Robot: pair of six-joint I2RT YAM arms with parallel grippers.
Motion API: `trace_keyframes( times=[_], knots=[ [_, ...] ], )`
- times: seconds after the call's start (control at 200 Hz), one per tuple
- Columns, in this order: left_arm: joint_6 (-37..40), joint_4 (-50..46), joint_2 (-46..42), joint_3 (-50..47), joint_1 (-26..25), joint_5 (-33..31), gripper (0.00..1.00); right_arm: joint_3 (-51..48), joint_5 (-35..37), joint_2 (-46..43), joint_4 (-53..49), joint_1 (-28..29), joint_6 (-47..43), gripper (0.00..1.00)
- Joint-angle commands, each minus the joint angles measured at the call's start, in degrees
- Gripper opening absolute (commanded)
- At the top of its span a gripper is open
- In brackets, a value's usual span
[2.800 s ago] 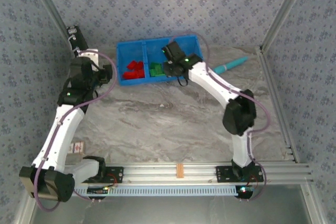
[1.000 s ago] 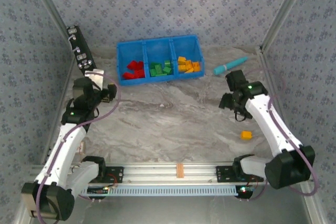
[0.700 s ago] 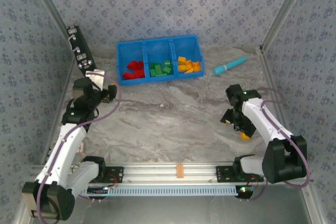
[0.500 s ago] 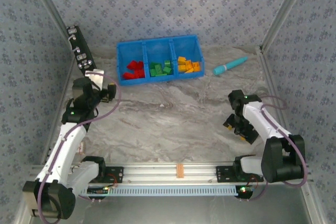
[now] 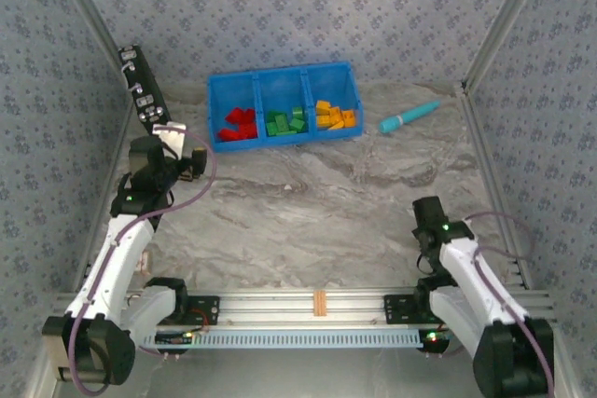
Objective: Sort the legos into containers by color
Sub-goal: Move the lego to the middle-right of the table.
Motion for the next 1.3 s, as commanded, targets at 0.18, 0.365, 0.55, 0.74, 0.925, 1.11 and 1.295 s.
trace_keyframes(
  times=[0.18, 0.365, 0.55, 0.74, 0.925, 1.11, 1.295],
  knots=[
    [1.28, 2.37, -0.03, 2.07, 0.79, 1.44, 0.83, -7.59, 0.33, -15.91, 2.29, -3.44, 8.68, 0.91],
    [1.77, 2.33, 0.95, 2.19, 1.19, 1.63, 0.84, -11.28, -1.61, -15.75, 8.68, -5.57, 11.45, 0.91],
    [1.95, 2.58, 2.07, 2.07, 1.67, 2.50, 0.84, -12.17, -4.76, -12.78, 18.59, -8.54, 8.93, 0.92],
    [2.42, 2.69, 2.34, 1.92, 1.94, 3.21, 0.85, -9.31, -7.18, -7.99, 25.97, -10.05, 3.33, 0.92],
    [2.66, 2.71, 2.11, 1.85, 1.96, 3.89, 0.85, -7.54, -8.79, -4.95, 29.95, -10.67, 1.09, 0.91],
    [2.66, 2.96, 1.91, 1.68, 2.03, 4.65, 0.86, -3.65, -10.66, -4.25, 27.85, -10.79, -1.08, 0.89],
    [2.75, 3.11, 1.48, 1.41, 2.03, 5.37, 0.86, -1.94, -12.70, -2.50, 29.10, -13.59, -3.20, 0.89]
  ],
)
